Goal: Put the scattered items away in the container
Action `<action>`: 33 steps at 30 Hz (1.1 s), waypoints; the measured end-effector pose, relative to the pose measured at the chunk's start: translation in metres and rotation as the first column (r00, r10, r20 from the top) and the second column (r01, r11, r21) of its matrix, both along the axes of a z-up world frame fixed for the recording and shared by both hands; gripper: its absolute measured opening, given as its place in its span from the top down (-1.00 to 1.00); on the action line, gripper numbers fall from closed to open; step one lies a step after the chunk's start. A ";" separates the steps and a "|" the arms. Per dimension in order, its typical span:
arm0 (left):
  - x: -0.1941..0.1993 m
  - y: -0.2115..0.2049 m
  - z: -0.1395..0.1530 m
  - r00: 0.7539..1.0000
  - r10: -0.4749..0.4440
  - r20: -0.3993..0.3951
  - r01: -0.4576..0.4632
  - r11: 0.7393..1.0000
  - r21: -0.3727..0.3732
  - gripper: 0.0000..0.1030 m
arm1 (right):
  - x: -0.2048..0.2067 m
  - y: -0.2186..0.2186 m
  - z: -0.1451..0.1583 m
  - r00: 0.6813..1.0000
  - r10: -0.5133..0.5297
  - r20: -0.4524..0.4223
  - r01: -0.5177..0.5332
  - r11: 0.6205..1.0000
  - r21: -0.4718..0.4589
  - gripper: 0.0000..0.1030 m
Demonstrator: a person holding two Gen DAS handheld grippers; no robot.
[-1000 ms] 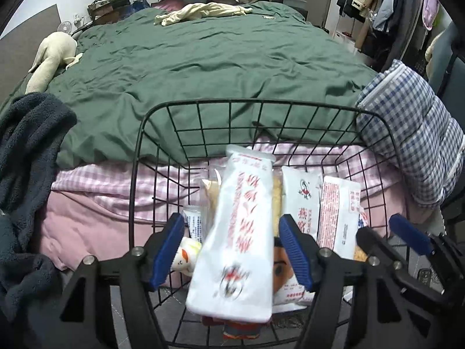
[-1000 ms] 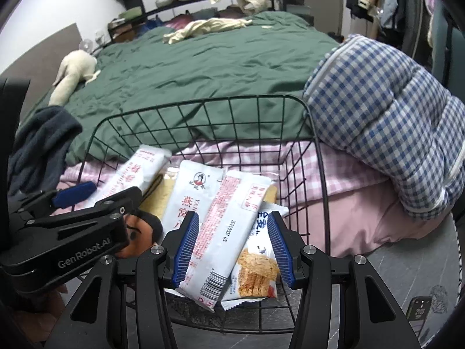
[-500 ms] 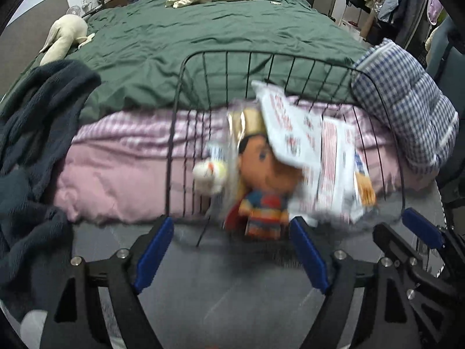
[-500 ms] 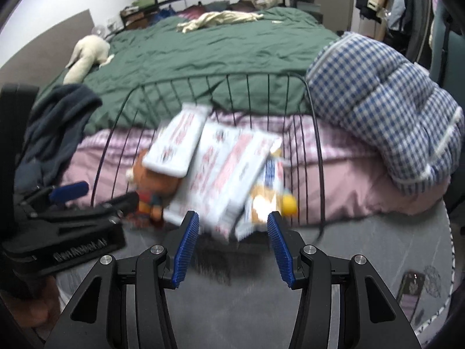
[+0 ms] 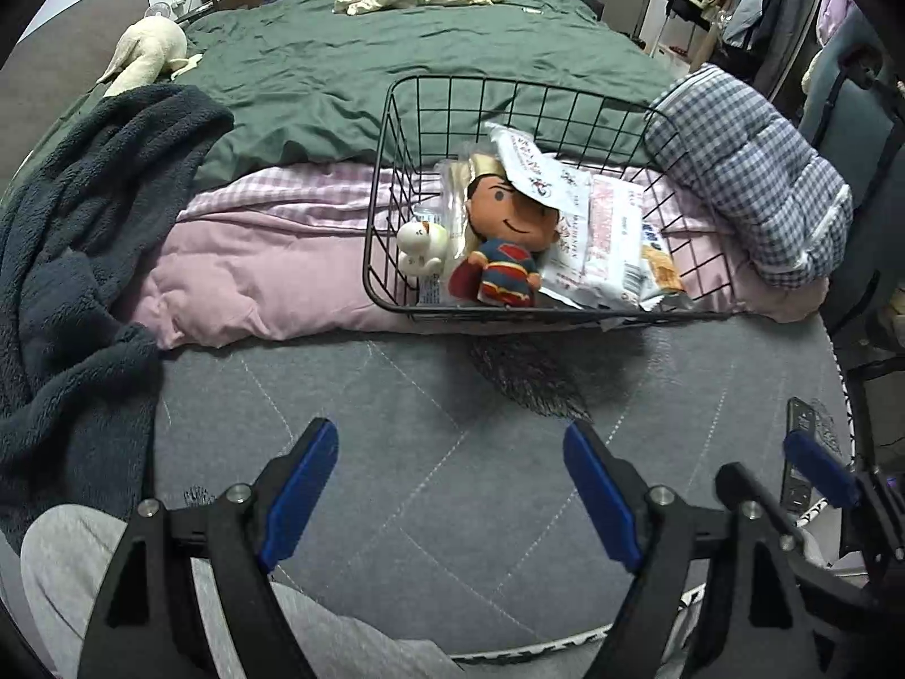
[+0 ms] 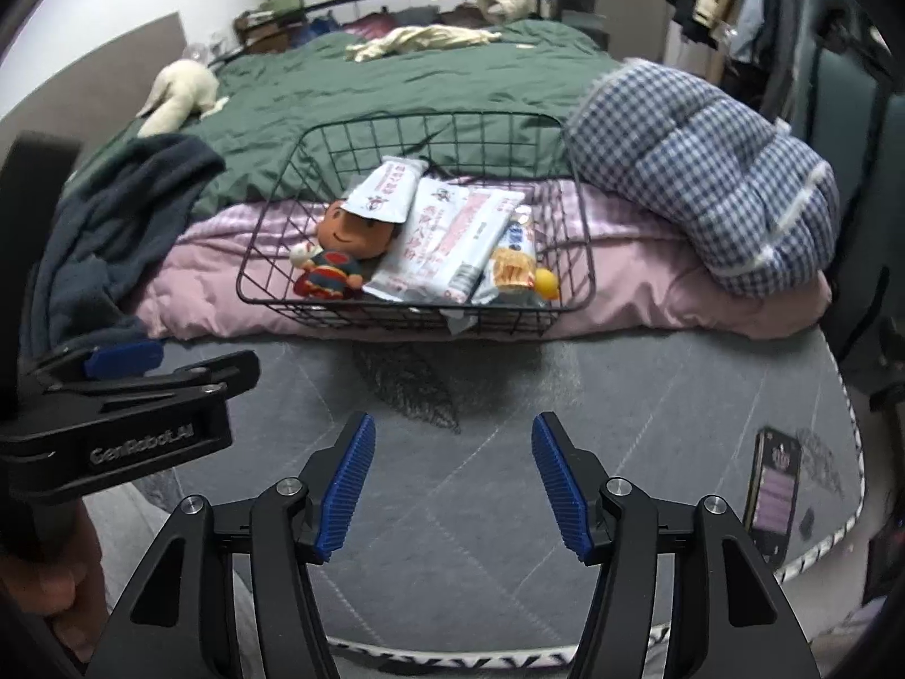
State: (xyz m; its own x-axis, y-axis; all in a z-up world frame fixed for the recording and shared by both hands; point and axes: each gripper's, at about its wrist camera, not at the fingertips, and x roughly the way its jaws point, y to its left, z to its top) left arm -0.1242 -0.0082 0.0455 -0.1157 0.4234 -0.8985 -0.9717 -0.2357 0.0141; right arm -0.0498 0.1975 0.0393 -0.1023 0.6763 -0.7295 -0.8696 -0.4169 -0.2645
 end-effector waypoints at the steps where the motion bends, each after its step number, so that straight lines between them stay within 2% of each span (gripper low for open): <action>1: -0.001 -0.002 0.002 1.000 0.001 0.002 -0.001 1.000 0.006 -0.62 | -0.001 -0.003 -0.001 1.000 0.004 -0.010 -0.004 1.000 -0.014 -0.17; 7: -0.008 -0.011 0.005 1.000 0.008 -0.003 -0.007 1.000 0.026 -0.62 | -0.004 -0.009 -0.012 1.000 0.015 0.001 -0.015 0.999 -0.029 -0.18; 14: -0.006 -0.005 -0.007 1.000 0.012 0.029 -0.012 1.000 0.003 -0.65 | 0.009 0.003 -0.017 1.000 -0.018 -0.022 0.017 0.998 -0.057 -0.20; 18: 0.001 -0.003 -0.007 1.000 -0.006 0.017 0.006 1.000 0.000 -0.77 | 0.012 0.007 -0.017 0.999 -0.027 -0.032 0.025 0.997 -0.075 -0.46; 23: 0.004 -0.002 -0.003 1.000 -0.008 0.022 0.008 1.000 0.021 -0.93 | 0.014 0.008 -0.018 0.999 -0.027 -0.034 0.024 0.996 -0.086 -0.47; 33: 0.009 0.000 0.003 1.000 -0.026 0.003 0.026 0.999 0.033 -0.98 | 0.012 0.006 -0.013 0.999 -0.035 -0.023 0.033 0.997 -0.066 -0.50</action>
